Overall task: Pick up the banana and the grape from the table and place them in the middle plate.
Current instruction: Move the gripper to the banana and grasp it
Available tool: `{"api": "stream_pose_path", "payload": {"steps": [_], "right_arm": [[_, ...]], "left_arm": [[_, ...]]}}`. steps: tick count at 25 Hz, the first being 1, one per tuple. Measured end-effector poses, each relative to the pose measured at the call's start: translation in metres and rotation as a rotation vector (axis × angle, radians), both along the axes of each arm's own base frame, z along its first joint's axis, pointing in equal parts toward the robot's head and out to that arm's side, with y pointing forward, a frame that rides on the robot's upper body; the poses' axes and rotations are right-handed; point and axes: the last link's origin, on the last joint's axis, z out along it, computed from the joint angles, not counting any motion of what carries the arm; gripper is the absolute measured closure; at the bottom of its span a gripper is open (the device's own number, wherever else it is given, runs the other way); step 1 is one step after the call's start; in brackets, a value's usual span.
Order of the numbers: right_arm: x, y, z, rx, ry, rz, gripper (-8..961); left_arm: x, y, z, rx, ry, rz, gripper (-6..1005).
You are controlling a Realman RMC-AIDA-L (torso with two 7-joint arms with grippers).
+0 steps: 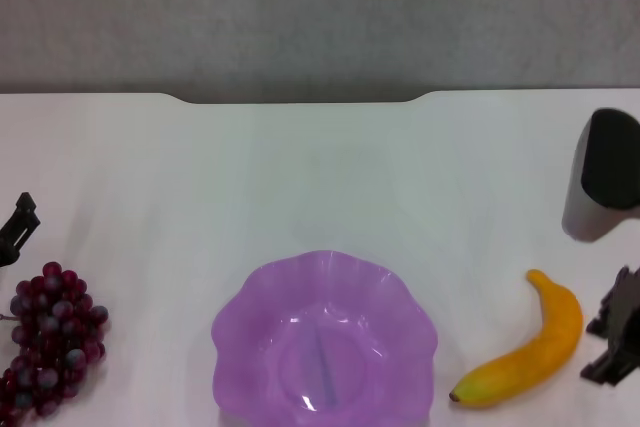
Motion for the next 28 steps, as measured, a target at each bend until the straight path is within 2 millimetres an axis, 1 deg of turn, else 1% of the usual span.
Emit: {"api": "stream_pose_path", "payload": {"steps": [3, 6, 10, 12, 15, 19, 25, 27, 28], "right_arm": [[-0.005, 0.011, 0.007, 0.082, -0.044, 0.032, 361], [-0.003, 0.023, 0.009, 0.219, -0.027, 0.022, 361], [-0.002, 0.032, -0.001, 0.310, 0.044, 0.038, 357], [-0.005, 0.031, -0.008, 0.308, 0.082, 0.050, 348], [-0.006, 0.032, -0.014, 0.332, 0.095, 0.048, 334], [0.002, 0.038, -0.018, 0.453, 0.124, -0.019, 315], [0.013, 0.045, -0.010, 0.646, 0.186, -0.164, 90], [0.020, 0.048, -0.006, 0.737, 0.225, -0.198, 82], [0.020, 0.048, -0.006, 0.737, 0.225, -0.198, 79]], "left_arm": [[0.000, 0.000, 0.001, 0.001, 0.001, 0.001, 134], [0.000, 0.001, 0.001, 0.004, -0.001, -0.002, 135], [-0.001, 0.001, 0.004, 0.021, -0.008, 0.003, 135], [-0.001, 0.000, 0.004, 0.023, -0.008, 0.006, 135], [-0.002, 0.000, 0.004, 0.023, -0.007, 0.008, 135], [-0.001, 0.000, 0.003, 0.021, 0.000, 0.008, 135], [-0.002, -0.001, 0.004, 0.026, 0.000, 0.013, 135], [-0.002, 0.000, 0.004, 0.025, 0.005, 0.013, 135], [-0.002, 0.000, 0.004, 0.025, 0.005, 0.013, 135]]}}
